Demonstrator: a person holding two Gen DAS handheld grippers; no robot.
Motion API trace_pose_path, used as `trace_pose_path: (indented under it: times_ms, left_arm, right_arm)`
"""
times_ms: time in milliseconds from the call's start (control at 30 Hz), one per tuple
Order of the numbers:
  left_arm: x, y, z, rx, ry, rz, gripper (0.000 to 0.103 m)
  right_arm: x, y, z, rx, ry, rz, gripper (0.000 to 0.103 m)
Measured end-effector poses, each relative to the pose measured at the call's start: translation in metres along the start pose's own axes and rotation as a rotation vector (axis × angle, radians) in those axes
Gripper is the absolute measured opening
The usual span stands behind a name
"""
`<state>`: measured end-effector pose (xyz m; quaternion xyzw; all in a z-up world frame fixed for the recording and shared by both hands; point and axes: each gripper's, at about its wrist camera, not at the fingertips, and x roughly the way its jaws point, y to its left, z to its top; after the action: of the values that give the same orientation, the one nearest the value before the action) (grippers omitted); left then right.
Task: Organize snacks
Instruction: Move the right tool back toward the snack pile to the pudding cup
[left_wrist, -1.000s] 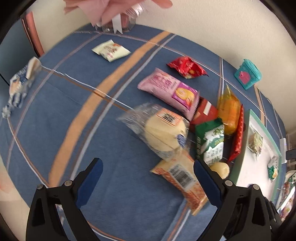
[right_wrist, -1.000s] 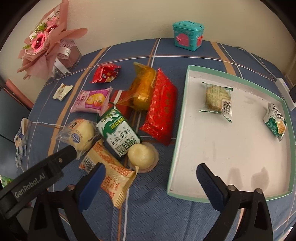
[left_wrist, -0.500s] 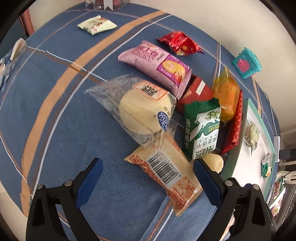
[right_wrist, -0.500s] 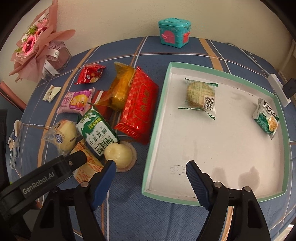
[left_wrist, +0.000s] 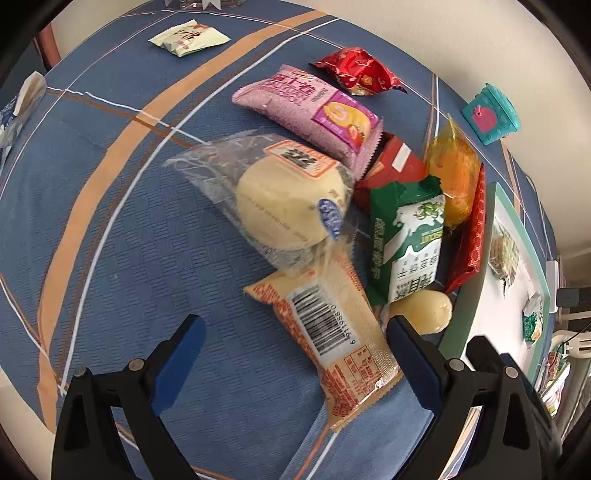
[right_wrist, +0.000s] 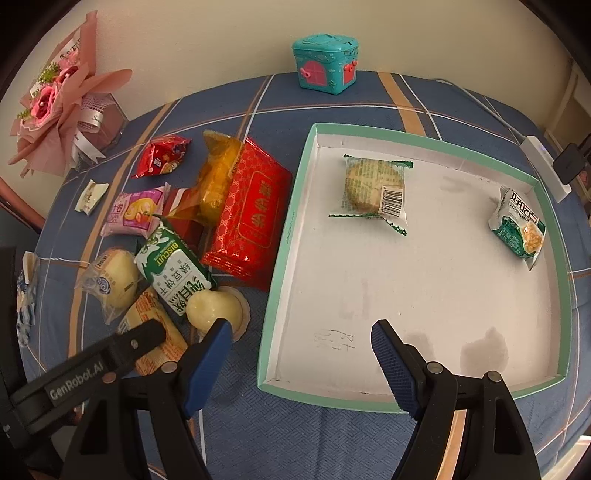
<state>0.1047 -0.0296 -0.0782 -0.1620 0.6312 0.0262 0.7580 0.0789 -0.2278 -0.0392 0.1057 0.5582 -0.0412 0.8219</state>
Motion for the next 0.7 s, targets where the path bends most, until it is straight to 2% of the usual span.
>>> trace_pose_path:
  times_ms: [233,333,400,533,600,700]
  left_arm:
    - [-0.006,0.017,0.001,-0.025,-0.033,0.089,0.098]
    - [-0.007,0.026,0.004,-0.049,-0.035,0.077,0.098]
    - [-0.007,0.032,0.005,-0.072,-0.036,0.081,0.098]
    - [-0.011,0.047,0.009,-0.119,-0.045,0.059,0.098]
    - [-0.011,0.053,0.012,-0.127,-0.047,0.057,0.098]
    - [-0.014,0.066,0.015,-0.127,-0.045,0.057,0.098]
  right_arm:
    - [0.000,0.016,0.006,-0.034,-0.014,0.063,0.077]
    - [0.001,0.027,0.007,-0.064,-0.027,0.087,0.074]
    - [0.003,0.034,0.008,-0.088,-0.030,0.102,0.066]
    - [0.010,0.044,0.010,-0.122,-0.016,0.119,0.059]
    - [0.010,0.047,0.011,-0.136,-0.026,0.104,0.050]
    - [0.014,0.049,0.012,-0.142,-0.014,0.143,0.049]
